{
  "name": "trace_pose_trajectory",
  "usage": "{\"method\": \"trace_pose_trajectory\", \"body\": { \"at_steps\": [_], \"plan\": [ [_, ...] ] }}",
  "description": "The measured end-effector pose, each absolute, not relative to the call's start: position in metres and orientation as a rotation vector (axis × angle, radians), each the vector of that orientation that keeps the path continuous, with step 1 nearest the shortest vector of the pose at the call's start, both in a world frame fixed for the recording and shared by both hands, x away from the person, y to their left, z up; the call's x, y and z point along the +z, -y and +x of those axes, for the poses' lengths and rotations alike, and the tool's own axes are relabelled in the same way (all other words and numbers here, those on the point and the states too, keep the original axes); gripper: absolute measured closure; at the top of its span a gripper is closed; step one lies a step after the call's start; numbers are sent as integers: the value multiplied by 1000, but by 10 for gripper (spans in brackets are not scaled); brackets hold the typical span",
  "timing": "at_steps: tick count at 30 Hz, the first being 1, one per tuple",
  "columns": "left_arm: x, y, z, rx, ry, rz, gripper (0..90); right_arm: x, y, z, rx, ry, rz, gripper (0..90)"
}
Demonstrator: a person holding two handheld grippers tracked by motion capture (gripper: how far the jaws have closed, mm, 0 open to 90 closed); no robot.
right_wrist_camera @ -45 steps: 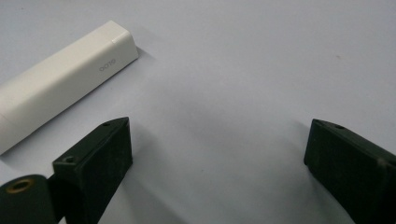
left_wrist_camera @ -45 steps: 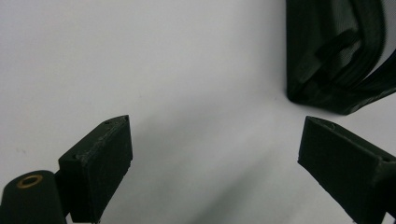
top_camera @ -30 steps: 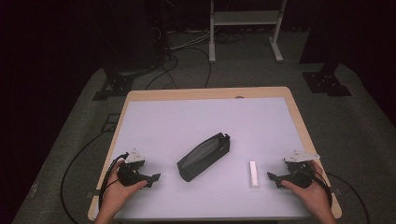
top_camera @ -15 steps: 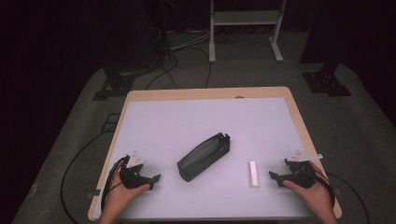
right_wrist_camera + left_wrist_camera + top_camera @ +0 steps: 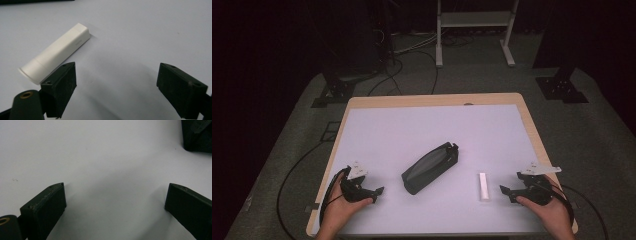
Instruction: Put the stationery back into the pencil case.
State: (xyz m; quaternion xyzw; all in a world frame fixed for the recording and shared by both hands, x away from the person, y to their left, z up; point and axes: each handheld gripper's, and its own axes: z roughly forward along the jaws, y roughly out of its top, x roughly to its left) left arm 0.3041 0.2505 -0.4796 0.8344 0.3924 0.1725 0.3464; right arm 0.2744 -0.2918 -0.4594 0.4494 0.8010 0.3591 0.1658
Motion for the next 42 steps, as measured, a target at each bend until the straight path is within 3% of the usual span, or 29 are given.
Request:
{"method": "trace_pose_trajectory", "body": {
  "at_steps": [19, 42],
  "plan": [
    [-480, -250, 304, 449, -1018, 2163, 26, -455, 257, 255, 1071, -2346, 1177, 152],
    [-480, -250, 304, 449, -1018, 2164, 26, -461, 225, 256, 1038, -2339, 1140, 152]
  ]
}}
